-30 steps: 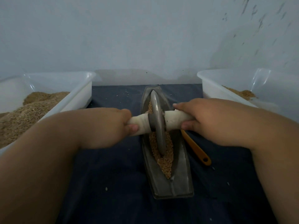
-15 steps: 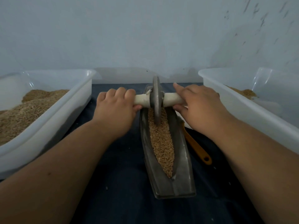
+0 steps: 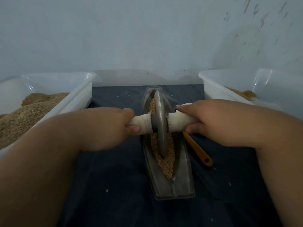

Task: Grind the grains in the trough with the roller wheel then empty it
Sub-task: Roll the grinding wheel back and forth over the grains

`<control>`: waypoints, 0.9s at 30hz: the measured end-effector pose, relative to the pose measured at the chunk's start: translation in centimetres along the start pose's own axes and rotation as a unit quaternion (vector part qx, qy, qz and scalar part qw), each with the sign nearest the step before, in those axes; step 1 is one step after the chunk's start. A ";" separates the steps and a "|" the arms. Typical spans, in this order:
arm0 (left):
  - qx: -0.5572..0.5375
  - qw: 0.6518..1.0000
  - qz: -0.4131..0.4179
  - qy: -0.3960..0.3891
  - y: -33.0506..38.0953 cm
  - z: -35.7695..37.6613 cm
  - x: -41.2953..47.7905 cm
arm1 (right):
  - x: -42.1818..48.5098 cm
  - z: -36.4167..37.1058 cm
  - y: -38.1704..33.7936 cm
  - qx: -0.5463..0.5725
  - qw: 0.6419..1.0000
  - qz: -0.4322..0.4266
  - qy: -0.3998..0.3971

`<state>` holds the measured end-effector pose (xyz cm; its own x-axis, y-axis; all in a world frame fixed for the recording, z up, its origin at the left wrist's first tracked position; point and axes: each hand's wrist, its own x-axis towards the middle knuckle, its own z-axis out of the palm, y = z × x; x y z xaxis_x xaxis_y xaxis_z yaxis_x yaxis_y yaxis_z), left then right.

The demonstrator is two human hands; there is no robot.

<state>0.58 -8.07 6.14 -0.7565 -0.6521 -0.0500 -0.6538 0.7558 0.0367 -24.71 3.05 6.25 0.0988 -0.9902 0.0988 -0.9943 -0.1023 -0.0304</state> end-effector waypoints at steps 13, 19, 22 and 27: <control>0.113 0.945 -0.091 0.294 -0.2 4.7 5.0 | 5.2 5.4 1.4 -0.102 0.960 0.064 0.251; 0.099 0.974 -0.046 0.199 -0.4 2.7 3.1 | 3.3 2.9 0.6 -0.053 0.987 0.059 0.142; 0.056 0.994 -0.011 0.098 0.0 1.2 1.4 | 1.9 1.5 0.3 -0.003 0.996 0.035 0.076; -0.008 1.000 -0.004 -0.017 0.4 -0.8 -0.6 | -0.1 -0.3 0.7 0.026 0.999 0.004 -0.021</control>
<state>0.78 -7.43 6.94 -0.7510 -0.6547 -0.0851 -0.6596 0.7499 0.0512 -25.42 3.10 6.51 0.0939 -0.9940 0.0566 -0.9917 -0.0983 -0.0827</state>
